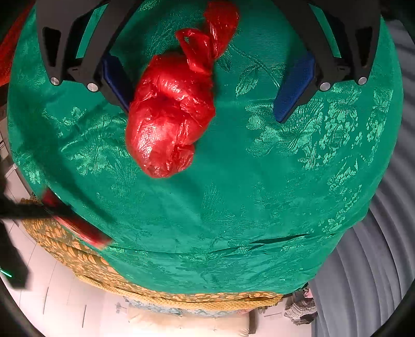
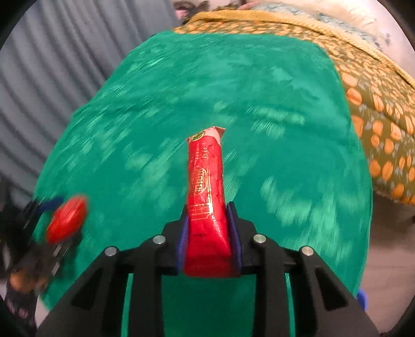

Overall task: Collect trash
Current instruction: 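Grasp the red plastic bag with the left tool while the right grasps the red tube wrapper, then carry the red bag and red tube to the wastebasket and open both tools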

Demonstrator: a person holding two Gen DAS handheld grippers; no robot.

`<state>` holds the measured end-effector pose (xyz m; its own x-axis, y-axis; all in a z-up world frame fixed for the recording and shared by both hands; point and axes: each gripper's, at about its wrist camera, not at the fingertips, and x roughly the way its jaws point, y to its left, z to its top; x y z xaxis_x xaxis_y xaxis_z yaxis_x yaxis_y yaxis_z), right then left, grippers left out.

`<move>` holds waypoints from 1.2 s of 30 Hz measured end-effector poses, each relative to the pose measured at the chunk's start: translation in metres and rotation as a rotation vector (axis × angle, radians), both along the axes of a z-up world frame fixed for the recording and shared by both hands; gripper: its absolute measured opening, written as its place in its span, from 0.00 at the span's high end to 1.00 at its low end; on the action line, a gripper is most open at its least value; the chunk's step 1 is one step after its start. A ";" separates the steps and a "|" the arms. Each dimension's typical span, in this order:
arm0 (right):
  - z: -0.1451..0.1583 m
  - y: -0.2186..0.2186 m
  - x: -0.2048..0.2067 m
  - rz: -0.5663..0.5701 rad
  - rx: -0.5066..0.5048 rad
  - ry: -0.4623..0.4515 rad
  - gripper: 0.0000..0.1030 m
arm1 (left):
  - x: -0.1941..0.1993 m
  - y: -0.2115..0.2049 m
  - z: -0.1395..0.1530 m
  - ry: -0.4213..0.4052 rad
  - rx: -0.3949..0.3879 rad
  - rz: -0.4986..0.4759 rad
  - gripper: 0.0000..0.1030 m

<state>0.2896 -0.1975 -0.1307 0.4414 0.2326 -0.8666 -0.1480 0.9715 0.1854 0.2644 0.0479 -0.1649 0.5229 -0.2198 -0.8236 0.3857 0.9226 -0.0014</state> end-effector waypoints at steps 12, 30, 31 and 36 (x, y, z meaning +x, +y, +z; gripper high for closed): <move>-0.026 0.020 -0.110 0.007 -0.043 -0.008 0.35 | -0.017 0.010 0.005 0.007 -0.065 -0.089 0.05; -0.019 0.025 -0.083 0.036 -0.062 0.002 0.79 | -0.021 -0.012 0.013 0.009 -0.041 -0.098 0.57; -0.016 0.024 -0.086 0.034 -0.051 -0.012 0.79 | -0.022 -0.012 0.016 0.012 -0.045 -0.086 0.58; 0.004 0.014 -0.112 0.016 0.014 -0.073 0.79 | -0.047 -0.028 0.037 -0.049 -0.044 -0.070 0.59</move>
<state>0.1771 -0.1835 -0.1271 0.4993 0.2520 -0.8290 -0.1767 0.9663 0.1873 0.2173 0.0194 -0.1282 0.5443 -0.2924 -0.7862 0.4500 0.8928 -0.0205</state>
